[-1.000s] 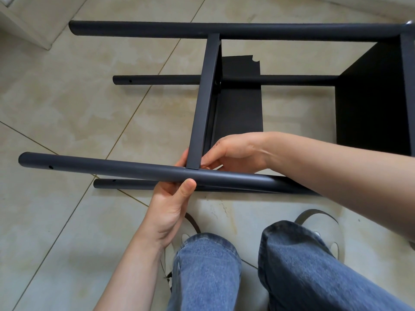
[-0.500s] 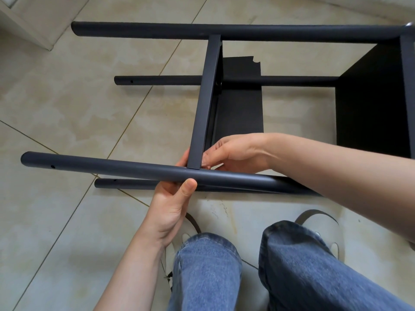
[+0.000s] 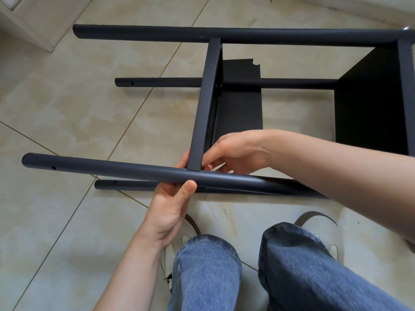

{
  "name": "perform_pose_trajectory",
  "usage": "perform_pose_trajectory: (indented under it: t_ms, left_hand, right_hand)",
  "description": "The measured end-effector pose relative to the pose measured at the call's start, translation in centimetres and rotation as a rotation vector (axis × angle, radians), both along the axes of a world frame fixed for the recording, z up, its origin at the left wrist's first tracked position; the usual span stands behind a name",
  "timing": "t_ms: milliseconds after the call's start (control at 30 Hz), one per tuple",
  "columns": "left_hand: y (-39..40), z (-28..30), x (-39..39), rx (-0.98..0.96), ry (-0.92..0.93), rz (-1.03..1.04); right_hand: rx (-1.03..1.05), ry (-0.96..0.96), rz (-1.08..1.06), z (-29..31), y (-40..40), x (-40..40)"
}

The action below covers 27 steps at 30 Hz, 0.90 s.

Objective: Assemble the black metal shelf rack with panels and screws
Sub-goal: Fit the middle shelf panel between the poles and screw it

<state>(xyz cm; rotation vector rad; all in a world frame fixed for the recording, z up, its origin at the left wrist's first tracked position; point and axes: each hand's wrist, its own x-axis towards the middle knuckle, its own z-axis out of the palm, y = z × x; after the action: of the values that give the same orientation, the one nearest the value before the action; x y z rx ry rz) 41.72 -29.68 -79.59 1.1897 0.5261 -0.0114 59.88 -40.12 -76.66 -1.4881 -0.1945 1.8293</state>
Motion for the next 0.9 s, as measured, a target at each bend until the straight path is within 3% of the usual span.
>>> perform_pose_trajectory:
  t_ms: [200,567,733,900]
  left_hand:
    - [0.0,0.1,0.0,-0.014,0.023,0.027]
    - [0.0,0.7,0.1,-0.049,0.0,-0.003]
    - [0.2,1.0,0.1,-0.091,-0.005,0.019]
    - [-0.3,1.5,0.1,-0.18,-0.018,0.042]
  right_hand:
    - [0.106,0.043,-0.012,-0.8,-0.9,-0.5]
    - [-0.04,0.042,0.026,0.7,0.3,-0.1]
    - [0.026,-0.092,-0.053,0.6,-0.2,-0.2]
    - [0.019,0.028,-0.241,1.9,-0.9,1.0]
